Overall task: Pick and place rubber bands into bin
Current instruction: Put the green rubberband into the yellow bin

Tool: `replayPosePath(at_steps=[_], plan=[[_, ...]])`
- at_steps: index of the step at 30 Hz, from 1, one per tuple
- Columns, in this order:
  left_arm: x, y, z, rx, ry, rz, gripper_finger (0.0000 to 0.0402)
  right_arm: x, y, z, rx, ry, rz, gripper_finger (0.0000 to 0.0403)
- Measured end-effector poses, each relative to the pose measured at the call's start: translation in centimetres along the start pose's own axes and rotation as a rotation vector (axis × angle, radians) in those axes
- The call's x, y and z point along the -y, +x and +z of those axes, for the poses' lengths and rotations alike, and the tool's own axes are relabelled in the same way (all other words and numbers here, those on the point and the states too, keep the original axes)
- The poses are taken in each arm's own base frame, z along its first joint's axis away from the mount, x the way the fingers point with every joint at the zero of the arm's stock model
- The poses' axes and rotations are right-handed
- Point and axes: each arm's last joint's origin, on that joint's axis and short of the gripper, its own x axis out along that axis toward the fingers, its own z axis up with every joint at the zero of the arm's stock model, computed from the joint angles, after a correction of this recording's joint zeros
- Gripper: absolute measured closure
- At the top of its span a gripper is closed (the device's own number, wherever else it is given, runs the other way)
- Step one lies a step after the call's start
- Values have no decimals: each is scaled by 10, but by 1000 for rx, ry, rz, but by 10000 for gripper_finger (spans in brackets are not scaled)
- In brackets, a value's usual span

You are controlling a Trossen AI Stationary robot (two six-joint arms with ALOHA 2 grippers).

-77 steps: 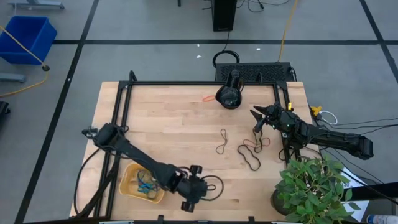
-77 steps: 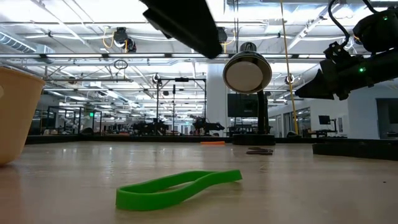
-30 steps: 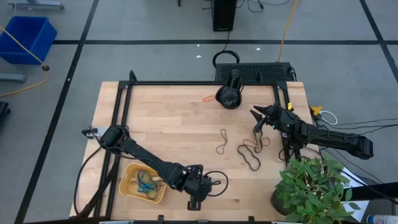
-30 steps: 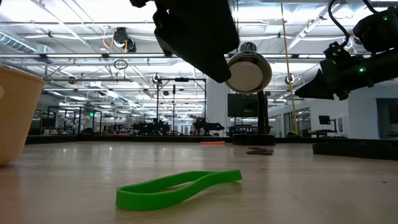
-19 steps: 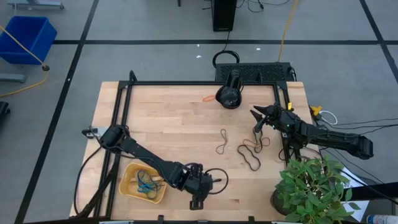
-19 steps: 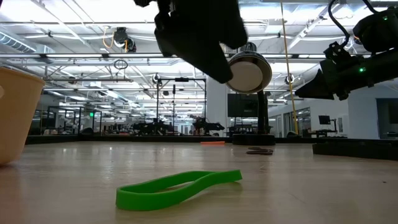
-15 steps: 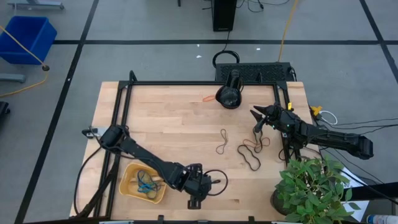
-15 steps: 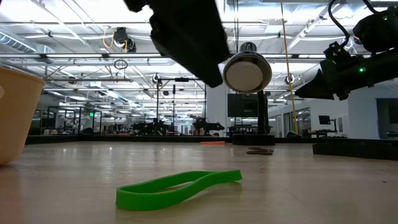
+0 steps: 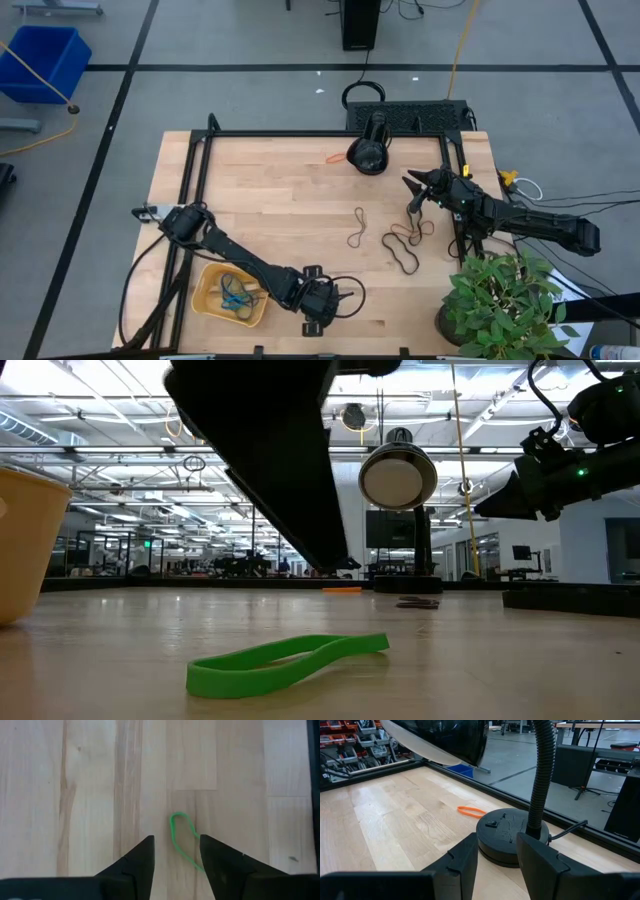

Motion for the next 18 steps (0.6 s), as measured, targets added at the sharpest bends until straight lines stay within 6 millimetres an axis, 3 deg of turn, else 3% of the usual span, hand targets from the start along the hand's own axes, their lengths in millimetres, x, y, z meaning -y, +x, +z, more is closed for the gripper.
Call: replayPosePath(at_steps=[18], plan=[[3,26,-10,-55,1,-7,284,0,2,-3,-31,-12,-5,273]])
